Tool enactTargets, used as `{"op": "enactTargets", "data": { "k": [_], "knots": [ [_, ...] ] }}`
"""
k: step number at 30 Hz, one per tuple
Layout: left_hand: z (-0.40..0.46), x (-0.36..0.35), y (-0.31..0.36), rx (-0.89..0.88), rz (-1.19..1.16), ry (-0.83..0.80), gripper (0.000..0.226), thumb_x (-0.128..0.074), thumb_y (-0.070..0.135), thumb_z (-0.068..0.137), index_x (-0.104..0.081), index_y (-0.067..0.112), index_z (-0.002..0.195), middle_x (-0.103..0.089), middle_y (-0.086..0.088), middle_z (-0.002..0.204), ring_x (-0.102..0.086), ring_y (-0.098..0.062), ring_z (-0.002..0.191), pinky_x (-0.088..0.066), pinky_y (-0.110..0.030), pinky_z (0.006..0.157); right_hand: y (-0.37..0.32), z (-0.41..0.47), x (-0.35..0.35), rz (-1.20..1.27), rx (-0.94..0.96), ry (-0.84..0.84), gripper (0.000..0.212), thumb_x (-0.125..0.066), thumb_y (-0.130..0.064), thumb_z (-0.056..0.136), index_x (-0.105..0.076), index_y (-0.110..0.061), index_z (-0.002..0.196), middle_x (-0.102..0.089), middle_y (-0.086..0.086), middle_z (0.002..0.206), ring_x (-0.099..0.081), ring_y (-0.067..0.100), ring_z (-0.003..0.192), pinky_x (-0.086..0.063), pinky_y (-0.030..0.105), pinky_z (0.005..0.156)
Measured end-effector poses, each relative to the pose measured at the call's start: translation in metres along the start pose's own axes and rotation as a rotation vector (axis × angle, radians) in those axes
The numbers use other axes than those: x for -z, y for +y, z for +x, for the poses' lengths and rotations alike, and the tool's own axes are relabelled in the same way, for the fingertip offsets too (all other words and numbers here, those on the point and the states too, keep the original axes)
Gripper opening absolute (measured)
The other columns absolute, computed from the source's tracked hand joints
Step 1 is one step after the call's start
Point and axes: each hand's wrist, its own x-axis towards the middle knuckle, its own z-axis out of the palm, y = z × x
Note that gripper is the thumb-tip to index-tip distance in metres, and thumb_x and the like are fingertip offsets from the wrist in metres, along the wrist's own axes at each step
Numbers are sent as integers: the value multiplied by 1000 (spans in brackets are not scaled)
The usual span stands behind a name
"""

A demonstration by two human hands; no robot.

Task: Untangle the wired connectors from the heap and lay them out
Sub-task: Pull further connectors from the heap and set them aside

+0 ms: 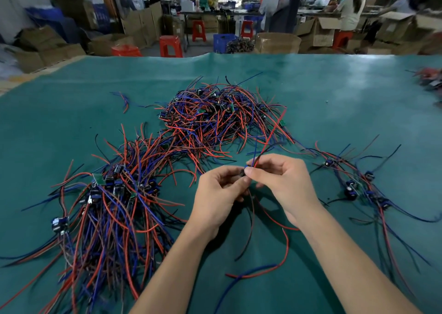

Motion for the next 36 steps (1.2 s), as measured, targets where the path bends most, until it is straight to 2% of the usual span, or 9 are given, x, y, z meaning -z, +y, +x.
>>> {"op": "enactTargets", "data": {
  "k": [4,7,10,15,21,25,28,32,36],
  "knots": [
    [-1,-1,1,38,-38,-25,12,-64,-4,92,-67,0,103,-68,-3,72,-61,-10,59,-48,-18,55,-1,1,2,170,-74,-1,17,-79,2,80,-81,-15,81,-75,2,81,-65,9,72,-52,20,60],
    [-2,-1,2,61,-57,-25,6,-62,-1,94,-66,3,97,-67,2,65,-61,-10,57,-48,-18,52,-3,2,3,232,-111,13,18,-76,-2,84,-83,-15,75,-78,6,90,-67,11,76,-54,21,64],
    [-3,-1,4,63,-5,-57,8,-61,5,96,-67,3,92,-62,0,64,-56,-14,56,-44,-20,51,-5,2,5,218,-104,14,21,-74,-3,86,-82,-16,73,-79,8,91,-68,14,76,-55,22,63],
    [-4,-2,6,29,64,-90,26,-59,25,100,-65,19,75,-51,-2,58,-46,-14,48,-37,-20,44,-3,3,7,125,-61,-10,15,-76,-6,87,-83,-17,78,-80,5,90,-72,12,75,-51,18,58],
    [-4,-2,6,58,24,-68,25,-57,26,100,-69,18,80,-46,1,55,-40,-10,46,-31,-17,43,0,3,9,24,-18,-16,8,-82,-20,82,-82,-13,79,-70,9,76,-57,12,68,-49,22,60],
    [-2,-2,7,101,-39,-26,29,-51,27,103,-66,12,83,-52,1,57,-45,-10,47,-33,-19,44,-3,2,10,262,-106,-72,11,-79,-15,70,-82,-9,80,-76,8,82,-67,12,67,-54,21,62],
    [-3,-1,8,120,-50,-40,28,-50,26,104,-65,11,85,-54,0,59,-47,-11,48,-35,-18,45,-5,2,9,222,-104,-86,7,-78,-8,76,-82,-13,80,-76,9,81,-67,13,69,-55,22,64],
    [-4,-1,9,135,-28,-68,25,-53,26,102,-64,11,86,-55,-1,61,-49,-11,49,-36,-18,45,-7,1,7,148,-74,-61,19,-75,0,84,-82,-17,78,-74,7,78,-66,15,69,-53,22,61],
    [-5,-1,12,128,-27,-108,26,-48,21,104,-62,11,85,-56,-3,63,-49,-12,50,-35,-19,46,-10,2,8,274,-163,-62,9,-75,-6,78,-80,-11,73,-73,9,75,-66,14,60,-53,21,56]
  ]
}}
